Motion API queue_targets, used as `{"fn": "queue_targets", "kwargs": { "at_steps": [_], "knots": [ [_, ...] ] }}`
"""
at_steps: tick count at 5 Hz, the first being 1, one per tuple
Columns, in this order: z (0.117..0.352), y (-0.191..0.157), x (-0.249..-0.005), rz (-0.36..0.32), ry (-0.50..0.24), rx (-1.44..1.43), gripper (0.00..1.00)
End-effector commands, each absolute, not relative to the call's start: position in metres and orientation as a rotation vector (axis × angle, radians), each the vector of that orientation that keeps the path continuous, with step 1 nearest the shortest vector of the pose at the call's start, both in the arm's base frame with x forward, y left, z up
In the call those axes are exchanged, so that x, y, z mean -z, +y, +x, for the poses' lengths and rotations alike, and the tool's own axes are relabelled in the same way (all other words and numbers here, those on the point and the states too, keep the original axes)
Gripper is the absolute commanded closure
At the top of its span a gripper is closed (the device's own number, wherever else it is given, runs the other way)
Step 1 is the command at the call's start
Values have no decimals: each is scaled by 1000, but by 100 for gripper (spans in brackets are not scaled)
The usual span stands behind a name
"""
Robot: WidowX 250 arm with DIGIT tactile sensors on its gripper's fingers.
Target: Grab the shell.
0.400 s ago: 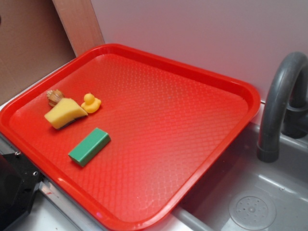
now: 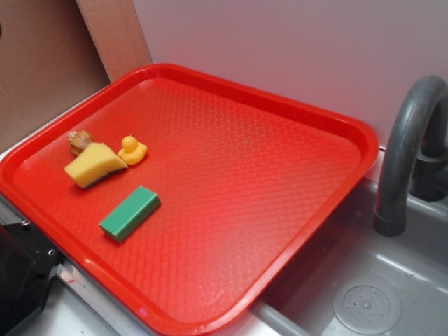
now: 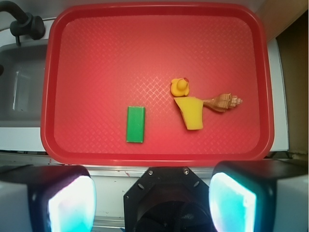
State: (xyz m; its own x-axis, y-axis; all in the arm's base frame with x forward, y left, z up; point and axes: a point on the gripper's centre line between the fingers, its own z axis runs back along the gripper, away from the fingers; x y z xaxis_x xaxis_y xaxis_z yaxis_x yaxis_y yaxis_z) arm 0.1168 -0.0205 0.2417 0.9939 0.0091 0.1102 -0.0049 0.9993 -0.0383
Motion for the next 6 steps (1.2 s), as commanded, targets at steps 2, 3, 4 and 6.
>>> {"fn": "queue_targets", "kwargs": {
  "at_steps": [2,3,4,6],
  "knots": [
    [130,35,-254,-22,-251,-723,0],
    [124,59,-247,-60,-252,-980,0],
    [134,73,-235,-78,-247,-1234,0],
    [158,89,-193,-108,-222,-1676,0]
  ]
}}
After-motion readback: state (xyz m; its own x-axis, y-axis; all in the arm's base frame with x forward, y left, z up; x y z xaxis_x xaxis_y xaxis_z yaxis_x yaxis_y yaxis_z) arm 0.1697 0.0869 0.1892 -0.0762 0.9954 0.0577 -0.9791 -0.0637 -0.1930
